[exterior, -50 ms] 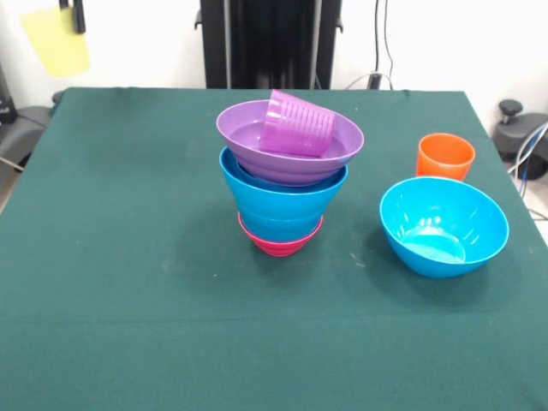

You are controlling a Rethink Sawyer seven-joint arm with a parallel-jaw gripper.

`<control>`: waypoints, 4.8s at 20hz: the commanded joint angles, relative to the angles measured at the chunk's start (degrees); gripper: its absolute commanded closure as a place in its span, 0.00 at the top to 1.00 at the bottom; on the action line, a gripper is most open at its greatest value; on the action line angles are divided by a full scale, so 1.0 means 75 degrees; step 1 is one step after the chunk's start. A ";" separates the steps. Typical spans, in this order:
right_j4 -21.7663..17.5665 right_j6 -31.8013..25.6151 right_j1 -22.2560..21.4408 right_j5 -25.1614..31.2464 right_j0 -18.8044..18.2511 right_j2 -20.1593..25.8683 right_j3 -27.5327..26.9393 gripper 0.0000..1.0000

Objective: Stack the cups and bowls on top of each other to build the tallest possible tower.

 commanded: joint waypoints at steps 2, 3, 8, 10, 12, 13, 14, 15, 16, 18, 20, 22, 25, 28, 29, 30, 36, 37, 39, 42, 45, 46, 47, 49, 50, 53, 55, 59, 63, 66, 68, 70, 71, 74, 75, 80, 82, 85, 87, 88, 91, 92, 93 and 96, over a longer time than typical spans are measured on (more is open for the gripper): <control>0.1087 -0.0898 -0.1211 0.0954 0.0523 0.1094 0.1137 0.00; 0.1153 -0.0749 -0.1208 0.0973 0.0672 0.1048 0.1147 0.00; 0.1424 -0.0126 -0.1396 0.0811 0.1351 0.0749 0.1279 0.00; 0.1360 0.0067 -0.1283 0.0769 0.1633 0.0516 0.1212 0.00; 0.1185 0.0322 -0.1162 0.0612 0.1961 0.0204 0.1150 0.00; 0.1167 0.0422 -0.1164 0.0564 0.2103 0.0093 0.1130 0.00; 0.1136 0.0507 -0.1135 0.0528 0.2242 -0.0011 0.1103 0.00; 0.1130 0.0581 -0.1102 0.0489 0.2350 -0.0088 0.1088 0.00; 0.1152 0.0647 -0.1100 0.0436 0.2468 -0.0166 0.1091 0.00; 0.1206 0.0809 -0.1138 0.0339 0.2699 -0.0320 0.1140 0.00; 0.1304 0.0854 -0.1160 0.0303 0.2829 -0.0413 0.1177 0.00; 0.1406 0.0847 -0.1176 0.0303 0.2908 -0.0492 0.1188 0.00; 0.1545 0.0816 -0.1213 0.0288 0.2987 -0.0546 0.1191 0.00; 0.1761 0.0650 -0.1295 0.0335 0.2902 -0.0441 0.1254 0.00; 0.1867 0.0559 -0.1338 0.0397 0.2860 -0.0379 0.1267 0.00; 0.1972 0.0469 -0.1381 0.0458 0.2818 -0.0317 0.1281 0.00; 0.3881 -0.0324 -0.2488 0.1087 0.2497 0.0649 0.1551 0.00; 0.3977 -0.0290 -0.2532 0.1040 0.2555 0.0648 0.1565 0.00; 0.3913 -0.0100 -0.2419 0.0907 0.2751 0.0529 0.1485 0.00; 0.3724 0.0310 -0.2150 0.0667 0.3241 0.0155 0.1319 0.00; 0.3521 0.0754 -0.2000 0.0536 0.3785 -0.0304 0.1181 0.00; 0.3545 0.0863 -0.2022 0.0620 0.3927 -0.0406 0.1136 0.00; 0.3610 0.0953 -0.2023 0.0625 0.4054 -0.0483 0.1142 0.00; 0.3477 0.1152 -0.1943 0.0604 0.4403 -0.0811 0.0981 0.00; 0.3404 0.1225 -0.1848 0.0609 0.4574 -0.0965 0.0858 0.00; 0.3539 0.1202 -0.1884 0.0672 0.4826 -0.1159 0.0769 0.00; 0.3712 0.1127 -0.2001 0.0744 0.4917 -0.1235 0.0753 0.00; 0.3733 0.1007 -0.1870 0.0920 0.5048 -0.1454 0.0420 0.00; 0.4138 0.0227 -0.2170 0.1831 0.4729 -0.1290 -0.0090 0.00; 0.4075 -0.0020 -0.2086 0.2139 0.4626 -0.1264 -0.0463 0.00; 0.3660 -0.0005 -0.1938 0.2034 0.4701 -0.1359 -0.0735 0.00; 0.3482 0.0072 -0.1621 0.1997 0.4791 -0.1429 -0.0976 0.00; 0.3452 0.0118 -0.1495 0.2045 0.4842 -0.1469 -0.1077 0.00; 0.3342 0.0169 -0.1269 0.2206 0.4962 -0.1553 -0.1402 0.00; 0.3271 0.0186 -0.1219 0.2273 0.5021 -0.1606 -0.1539 0.00; 0.3022 0.0277 -0.0887 0.2483 0.5361 -0.1887 -0.2133 0.00; 0.2978 0.0293 -0.0833 0.2433 0.5461 -0.1978 -0.2149 0.00; 0.2746 0.0344 -0.0616 0.2302 0.5663 -0.2193 -0.2244 0.00; 0.2607 0.0316 -0.0429 0.2214 0.5746 -0.2317 -0.2390 0.00; 0.2498 0.0336 -0.0209 0.2030 0.5806 -0.2441 -0.2490 0.00; 0.2280 0.0292 0.0228 0.1613 0.5907 -0.2649 -0.2650 0.00; 0.2272 0.0269 0.0284 0.1576 0.5917 -0.2671 -0.2675 0.00; 0.2259 0.0230 0.0315 0.1526 0.5912 -0.2678 -0.2678 0.00; 0.2277 0.0201 0.0349 0.1463 0.5893 -0.2677 -0.2632 0.00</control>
